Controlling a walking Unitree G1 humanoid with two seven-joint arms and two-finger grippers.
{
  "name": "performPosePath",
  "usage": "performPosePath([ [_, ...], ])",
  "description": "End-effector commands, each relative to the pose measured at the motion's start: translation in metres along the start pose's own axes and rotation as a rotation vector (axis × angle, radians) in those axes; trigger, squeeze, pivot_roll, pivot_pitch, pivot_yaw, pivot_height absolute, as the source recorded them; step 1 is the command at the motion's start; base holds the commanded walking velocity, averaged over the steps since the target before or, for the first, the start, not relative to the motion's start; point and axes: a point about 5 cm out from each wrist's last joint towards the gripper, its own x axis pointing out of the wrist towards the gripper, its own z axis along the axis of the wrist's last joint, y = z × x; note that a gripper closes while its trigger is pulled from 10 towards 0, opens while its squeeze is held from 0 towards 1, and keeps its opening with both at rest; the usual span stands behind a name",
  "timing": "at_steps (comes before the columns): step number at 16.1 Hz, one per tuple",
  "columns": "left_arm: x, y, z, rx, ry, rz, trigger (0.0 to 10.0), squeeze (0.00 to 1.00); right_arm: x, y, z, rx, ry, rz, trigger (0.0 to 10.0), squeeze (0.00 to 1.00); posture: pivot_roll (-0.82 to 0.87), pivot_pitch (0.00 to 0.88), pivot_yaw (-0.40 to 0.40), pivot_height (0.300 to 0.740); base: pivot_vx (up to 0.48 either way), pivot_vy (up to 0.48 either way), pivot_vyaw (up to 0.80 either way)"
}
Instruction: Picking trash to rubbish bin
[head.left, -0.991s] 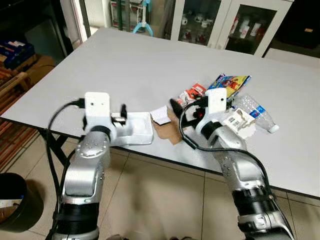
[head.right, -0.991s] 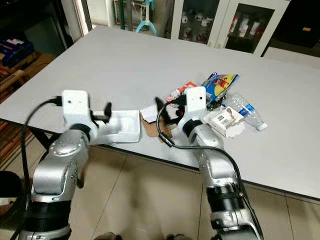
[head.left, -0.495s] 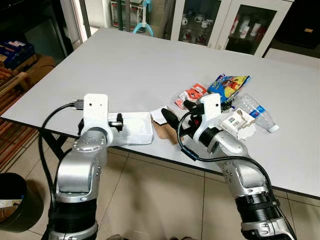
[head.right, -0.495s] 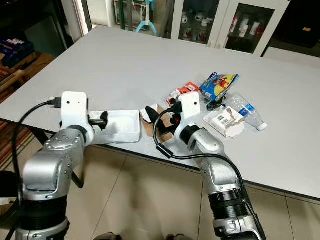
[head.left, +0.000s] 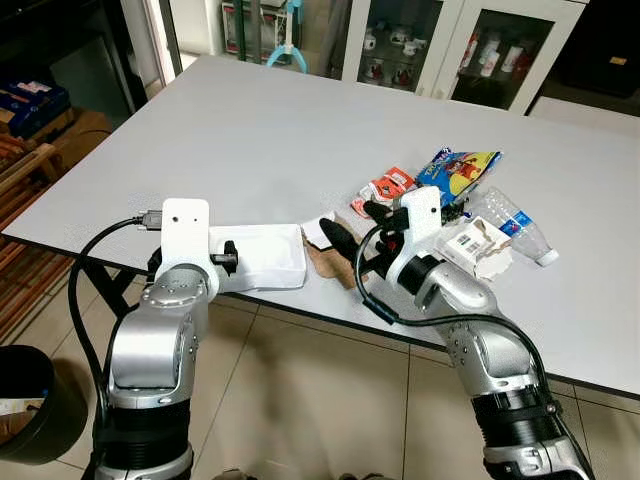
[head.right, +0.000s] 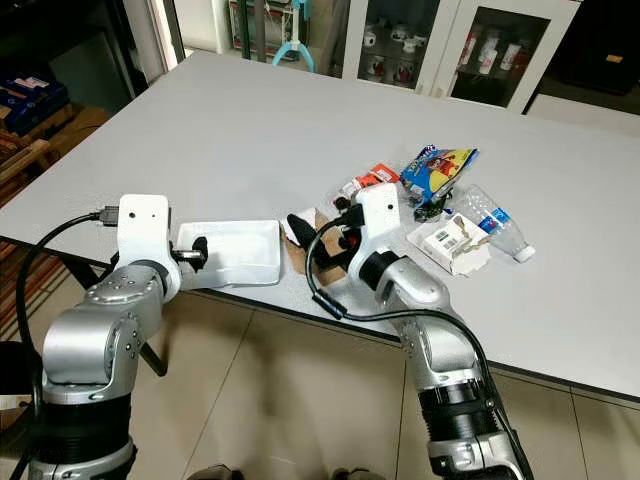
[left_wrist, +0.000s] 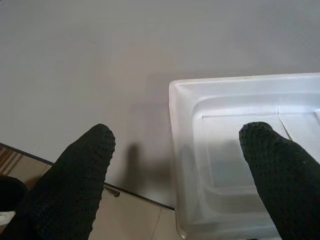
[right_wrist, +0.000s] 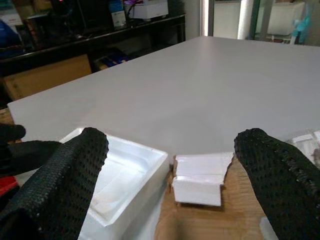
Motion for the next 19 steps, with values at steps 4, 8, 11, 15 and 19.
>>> performPosePath([
  [4, 0.007, -0.005, -0.01, -0.011, 0.021, -0.005, 10.0, 0.0, -0.002, 0.002, 0.002, 0.0, 0.001, 0.013, 10.0, 0.0, -0.02, 0.074, -0.083, 0.74, 0.0, 0.0, 0.0],
  [8, 0.014, -0.002, -0.005, -0.046, -0.007, 0.022, 10.0, 0.0, -0.001, 0.003, 0.003, 0.001, -0.004, 0.028, 10.0, 0.0, -0.02, 0.075, -0.086, 0.74, 0.0, 0.0, 0.0],
  [11, 0.018, -0.003, -0.009, -0.054, 0.006, 0.036, 10.0, 0.0, -0.001, 0.004, 0.004, 0.0, -0.004, 0.031, 10.0, 0.0, -0.03, 0.075, -0.086, 0.74, 0.0, 0.0, 0.0],
  [15, 0.022, -0.007, -0.016, -0.059, 0.042, 0.037, 10.0, 0.0, 0.0, 0.004, 0.004, -0.001, -0.004, 0.035, 10.0, 0.0, -0.03, 0.073, -0.089, 0.74, 0.0, 0.0, 0.0],
  [19, 0.024, -0.008, -0.023, -0.051, 0.075, 0.037, 10.0, 0.0, 0.0, 0.003, 0.005, -0.003, -0.004, 0.037, 10.0, 0.0, -0.03, 0.074, -0.09, 0.74, 0.0, 0.0, 0.0],
])
